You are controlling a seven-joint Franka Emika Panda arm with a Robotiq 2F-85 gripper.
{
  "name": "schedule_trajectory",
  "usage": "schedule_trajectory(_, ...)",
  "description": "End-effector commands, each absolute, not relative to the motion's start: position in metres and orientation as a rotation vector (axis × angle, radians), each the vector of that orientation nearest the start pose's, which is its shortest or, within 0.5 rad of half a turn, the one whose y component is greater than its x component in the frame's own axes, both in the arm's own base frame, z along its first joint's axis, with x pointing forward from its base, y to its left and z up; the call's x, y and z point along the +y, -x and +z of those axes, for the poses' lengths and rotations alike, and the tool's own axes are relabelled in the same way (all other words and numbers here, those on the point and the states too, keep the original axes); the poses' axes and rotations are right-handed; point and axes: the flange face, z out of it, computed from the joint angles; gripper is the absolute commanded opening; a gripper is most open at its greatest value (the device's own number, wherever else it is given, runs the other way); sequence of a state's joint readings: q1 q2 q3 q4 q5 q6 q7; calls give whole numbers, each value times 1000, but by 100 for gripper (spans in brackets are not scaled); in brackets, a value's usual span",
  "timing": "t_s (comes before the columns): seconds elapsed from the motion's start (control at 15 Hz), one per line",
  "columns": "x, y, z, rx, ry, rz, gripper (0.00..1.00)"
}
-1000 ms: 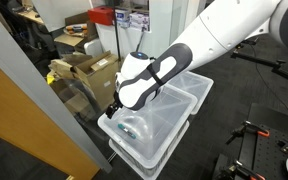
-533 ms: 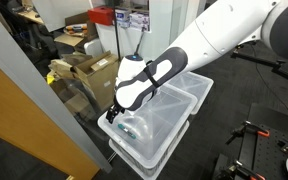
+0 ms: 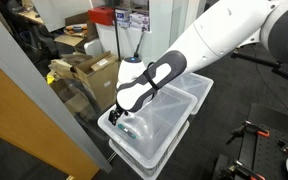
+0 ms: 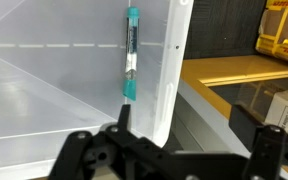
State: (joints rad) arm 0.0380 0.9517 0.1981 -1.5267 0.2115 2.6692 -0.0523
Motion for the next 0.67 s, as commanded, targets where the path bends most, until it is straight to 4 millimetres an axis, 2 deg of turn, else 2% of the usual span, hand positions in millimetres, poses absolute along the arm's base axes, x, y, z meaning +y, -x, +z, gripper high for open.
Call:
schedule_trajectory(0.0, 139, -703, 117, -14, 2849, -244, 100)
schedule_trajectory(0.13, 138, -704, 116, 10, 2862, -237, 100)
schedule_trajectory(0.6, 135, -707, 92, 9, 2874, -173, 100)
